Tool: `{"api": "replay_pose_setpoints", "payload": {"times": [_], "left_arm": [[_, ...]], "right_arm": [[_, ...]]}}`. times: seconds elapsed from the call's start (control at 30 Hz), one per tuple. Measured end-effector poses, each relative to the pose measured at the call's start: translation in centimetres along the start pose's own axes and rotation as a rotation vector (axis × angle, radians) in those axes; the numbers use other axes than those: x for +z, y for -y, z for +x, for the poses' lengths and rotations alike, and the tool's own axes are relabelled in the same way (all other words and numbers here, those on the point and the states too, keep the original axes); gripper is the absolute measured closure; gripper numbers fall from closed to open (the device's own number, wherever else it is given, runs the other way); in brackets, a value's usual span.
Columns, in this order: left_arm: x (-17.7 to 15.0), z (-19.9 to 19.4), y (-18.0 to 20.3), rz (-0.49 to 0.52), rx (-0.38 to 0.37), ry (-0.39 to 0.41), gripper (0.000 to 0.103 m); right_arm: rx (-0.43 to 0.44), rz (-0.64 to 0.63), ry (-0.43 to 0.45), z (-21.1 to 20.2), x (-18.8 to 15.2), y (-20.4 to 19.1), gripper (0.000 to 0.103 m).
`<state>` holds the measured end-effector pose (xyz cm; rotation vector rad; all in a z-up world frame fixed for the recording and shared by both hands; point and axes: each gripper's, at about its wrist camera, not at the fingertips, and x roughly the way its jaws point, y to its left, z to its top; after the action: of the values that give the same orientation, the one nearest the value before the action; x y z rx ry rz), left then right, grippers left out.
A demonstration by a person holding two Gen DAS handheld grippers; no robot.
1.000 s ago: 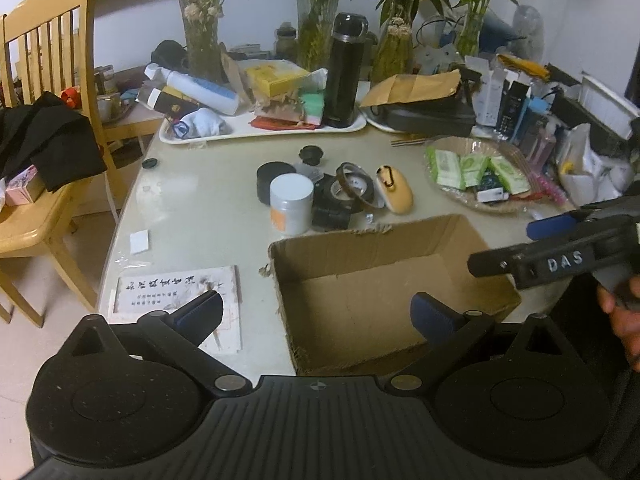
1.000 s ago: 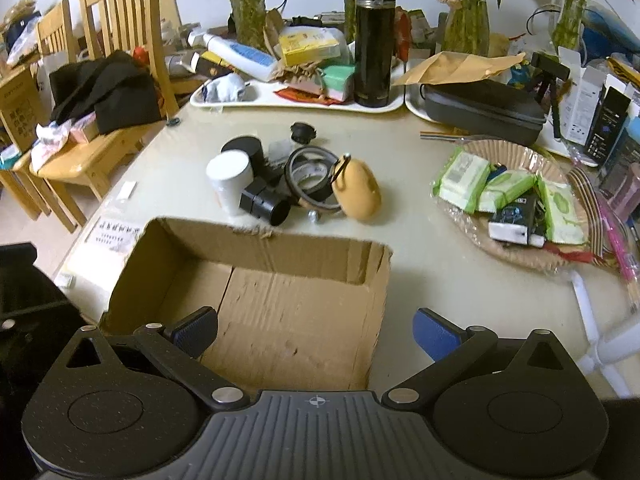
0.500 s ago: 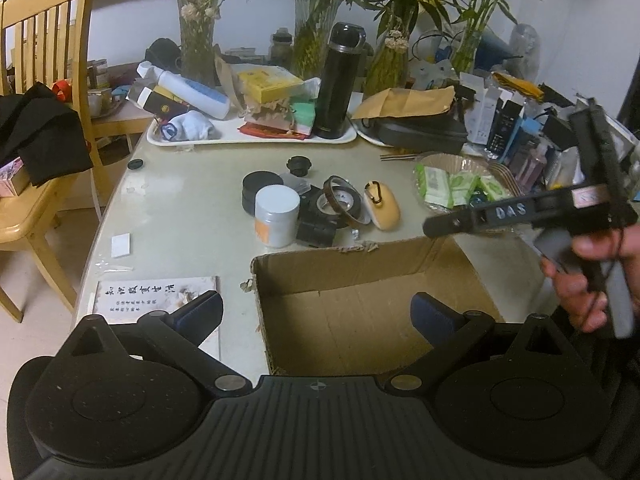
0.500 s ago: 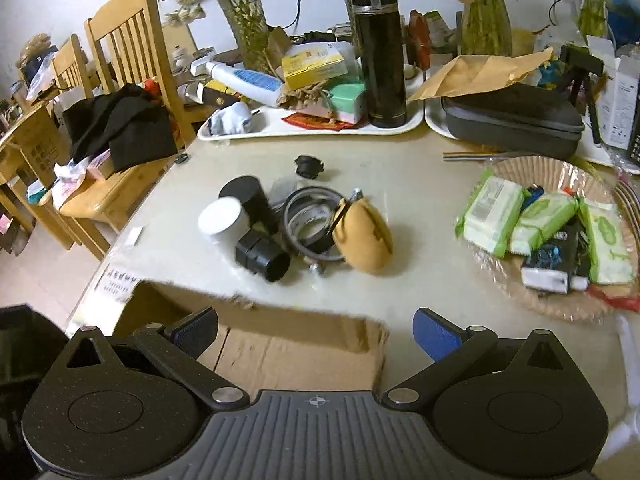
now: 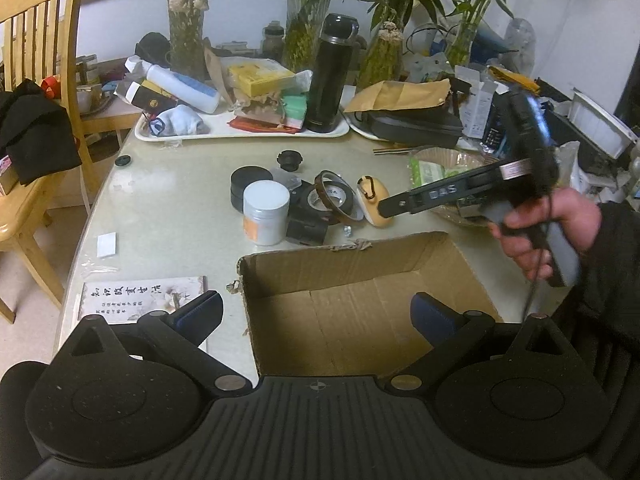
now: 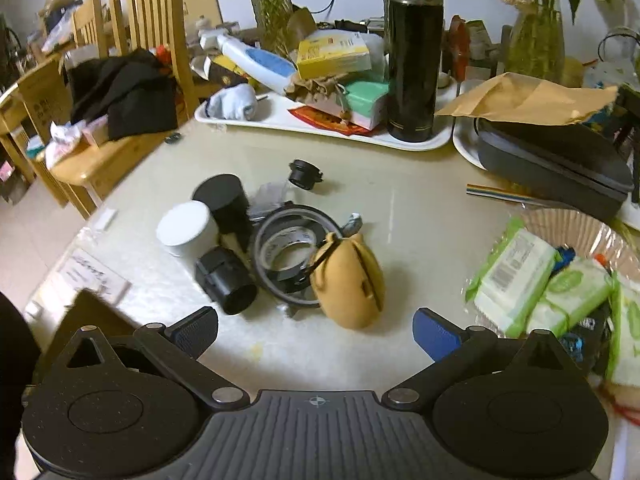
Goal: Organize rigid objects
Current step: 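Move the right gripper over the box toward the yellow egg-shaped pouch, then close the right gripper on the yellow egg-shaped pouch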
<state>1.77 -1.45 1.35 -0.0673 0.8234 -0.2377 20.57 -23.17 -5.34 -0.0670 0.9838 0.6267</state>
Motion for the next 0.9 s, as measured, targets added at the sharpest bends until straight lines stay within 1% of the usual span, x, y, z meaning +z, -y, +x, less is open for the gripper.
{"api": "replay_pose_setpoints", "payload": {"times": [0.1, 0.13, 0.17, 0.27, 0.33, 0.4, 0.47, 0.5, 0.57, 0.67, 0.77, 0.9], "left_arm": [[0.0, 0.1, 0.0, -0.004, -0.002, -0.001, 0.001], [0.0, 0.1, 0.0, -0.004, -0.002, -0.002, 0.001], [0.1, 0.1, 0.0, -0.005, -0.001, -0.002, 0.001], [0.1, 0.1, -0.1, -0.011, 0.002, -0.004, 0.001], [0.1, 0.2, -0.2, -0.014, 0.005, -0.004, 0.001], [0.1, 0.2, -0.2, -0.016, 0.01, -0.005, 0.001], [0.1, 0.2, -0.4, -0.02, 0.012, -0.006, 0.001], [0.1, 0.2, -0.4, -0.022, 0.013, -0.007, 0.001], [0.1, 0.2, -0.5, -0.024, 0.015, -0.007, 0.001], [0.1, 0.1, -0.6, -0.03, 0.018, -0.006, 0.001], [0.1, 0.1, -0.6, -0.036, 0.021, -0.007, 0.001], [0.1, 0.1, -0.6, -0.037, 0.021, -0.007, 0.001]], "right_arm": [[-0.017, -0.018, -0.02, 1.5, 0.4, 0.5, 0.002], [-0.022, -0.024, -0.024, 1.9, 0.5, 0.6, 0.004], [-0.029, -0.03, -0.028, 2.3, 0.7, 0.7, 0.008], [-0.04, -0.041, -0.036, 3.2, 0.9, 0.9, 0.011], [-0.049, -0.054, -0.037, 3.7, 1.0, 1.0, 0.014], [-0.057, -0.066, -0.036, 4.2, 1.1, 1.0, 0.023], [-0.067, -0.078, -0.039, 4.7, 1.2, 1.0, 0.028], [-0.073, -0.083, -0.039, 5.0, 1.2, 1.1, 0.032], [-0.074, -0.085, -0.041, 5.4, 1.3, 1.2, 0.036], [-0.06, -0.083, -0.032, 5.9, 1.4, 1.4, 0.039], [-0.055, -0.094, -0.046, 6.7, 1.2, 1.1, 0.045], [-0.078, -0.1, -0.049, 6.6, 1.2, 0.6, 0.046]]}}
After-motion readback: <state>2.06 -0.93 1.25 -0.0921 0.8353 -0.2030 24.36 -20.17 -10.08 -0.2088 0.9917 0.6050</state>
